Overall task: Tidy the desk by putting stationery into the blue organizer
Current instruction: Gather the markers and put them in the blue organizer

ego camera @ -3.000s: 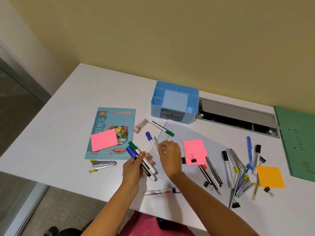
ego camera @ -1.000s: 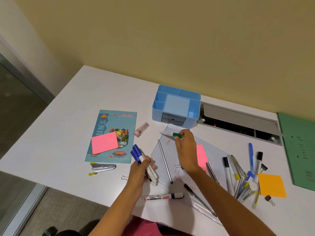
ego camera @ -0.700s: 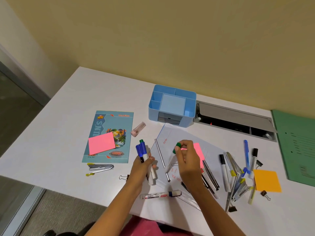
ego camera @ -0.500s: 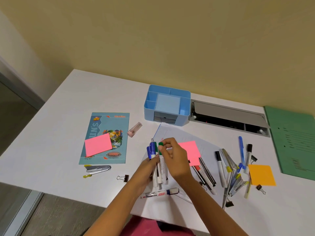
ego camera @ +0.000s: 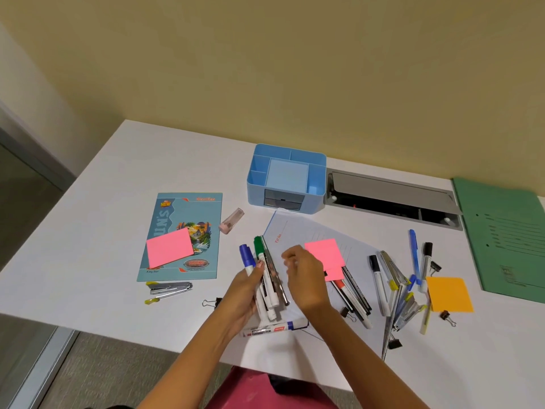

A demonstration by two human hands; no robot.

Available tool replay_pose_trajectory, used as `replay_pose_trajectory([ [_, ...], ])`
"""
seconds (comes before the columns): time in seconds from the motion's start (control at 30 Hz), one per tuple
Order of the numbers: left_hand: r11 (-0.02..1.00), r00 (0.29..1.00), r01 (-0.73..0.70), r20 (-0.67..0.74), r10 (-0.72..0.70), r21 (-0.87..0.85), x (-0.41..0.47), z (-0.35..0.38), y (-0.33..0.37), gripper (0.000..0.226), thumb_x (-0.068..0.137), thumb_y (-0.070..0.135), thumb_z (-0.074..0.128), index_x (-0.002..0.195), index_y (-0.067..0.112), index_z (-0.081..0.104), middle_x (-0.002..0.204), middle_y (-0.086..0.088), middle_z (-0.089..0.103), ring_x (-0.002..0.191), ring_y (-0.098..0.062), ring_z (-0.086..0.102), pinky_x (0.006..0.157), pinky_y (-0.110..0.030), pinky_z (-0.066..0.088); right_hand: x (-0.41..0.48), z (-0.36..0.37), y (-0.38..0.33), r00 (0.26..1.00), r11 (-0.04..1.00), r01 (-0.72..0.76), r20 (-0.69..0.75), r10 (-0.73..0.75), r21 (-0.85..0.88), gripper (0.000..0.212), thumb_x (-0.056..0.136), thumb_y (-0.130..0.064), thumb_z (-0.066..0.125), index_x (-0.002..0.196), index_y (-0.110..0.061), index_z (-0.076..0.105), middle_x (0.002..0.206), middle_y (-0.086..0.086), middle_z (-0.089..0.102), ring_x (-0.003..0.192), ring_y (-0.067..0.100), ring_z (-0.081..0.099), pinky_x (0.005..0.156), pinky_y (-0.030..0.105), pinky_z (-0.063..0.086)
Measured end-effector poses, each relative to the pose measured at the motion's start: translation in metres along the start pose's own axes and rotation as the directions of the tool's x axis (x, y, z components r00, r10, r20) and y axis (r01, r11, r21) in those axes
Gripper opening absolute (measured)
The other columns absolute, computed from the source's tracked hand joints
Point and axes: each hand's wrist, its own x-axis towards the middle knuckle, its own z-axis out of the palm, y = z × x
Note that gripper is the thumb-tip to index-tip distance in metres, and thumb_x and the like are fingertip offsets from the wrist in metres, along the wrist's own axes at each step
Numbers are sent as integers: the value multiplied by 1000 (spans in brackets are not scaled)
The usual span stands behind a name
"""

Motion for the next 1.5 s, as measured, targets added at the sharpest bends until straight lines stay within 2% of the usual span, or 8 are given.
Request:
replay_pose_trajectory([
  [0.17,1000,1000,2,-30,-1,29,-1,-2,1,25,96,29,49,98,7,60,65,-6,70,59,-18,68,60,-31,58,-31,16,46,921,936,137,388,-1,-324,29,80,-19,70,107,-14,62,111,2,57,107,20,50,89,25,37],
  [0.37,997,999,33,-13,-32,73,-7,0,-8,23,97,25,47,97,6,60,64,-4,70,56,-16,68,51,-25,54,-48,16,51,939,747,339,262,-225,-573,49,18,-11,91,58,-18,65,58,-3,61,53,11,56,44,19,44],
  [0.5,990,997,67,-30,-64,127,-6,-1,-14,22,96,27,50,101,8,61,66,-4,71,58,-17,68,54,-27,55,-41,14,53,932,792,362,192,-307,-491,35,34,9,85,55,-10,63,51,3,59,45,16,56,39,24,47],
  [0.63,987,997,72,22,-76,142,-5,-5,-8,18,88,25,62,96,9,62,66,-5,67,56,-18,65,53,-29,54,-34,-3,54,959,890,266,200,-203,-370,9,85,-10,60,92,-8,66,92,7,66,86,22,60,78,32,48],
  [0.9,929,997,-30,75,2,370,-3,0,1,19,89,11,59,107,16,57,62,-1,69,57,-13,67,50,-24,52,-26,-46,22,987,978,151,-86,-139,146,16,75,-19,78,80,-12,65,58,-5,57,55,6,51,52,12,40],
  [1.07,918,991,-126,98,95,377,-2,18,-4,16,90,25,60,105,32,59,88,1,75,82,-16,72,67,-24,56,-28,-41,7,959,963,251,-158,-234,98,18,91,-29,60,78,-19,51,64,-13,43,61,7,41,56,15,33],
  [1.3,915,971,-150,230,65,374,-4,32,-10,42,80,50,57,117,30,57,103,-2,74,97,-20,70,85,-31,55,-12,-32,0,985,997,54,-165,-44,61,24,93,-35,57,81,-16,49,58,-12,40,53,3,37,53,21,31],
  [1.5,897,982,-172,147,122,408,-3,42,-16,36,75,50,61,107,32,61,89,4,75,84,-14,71,74,-25,57,-7,-36,6,974,955,-47,-198,109,292,17,87,-29,66,91,-13,66,71,-3,61,57,3,56,48,11,46],
])
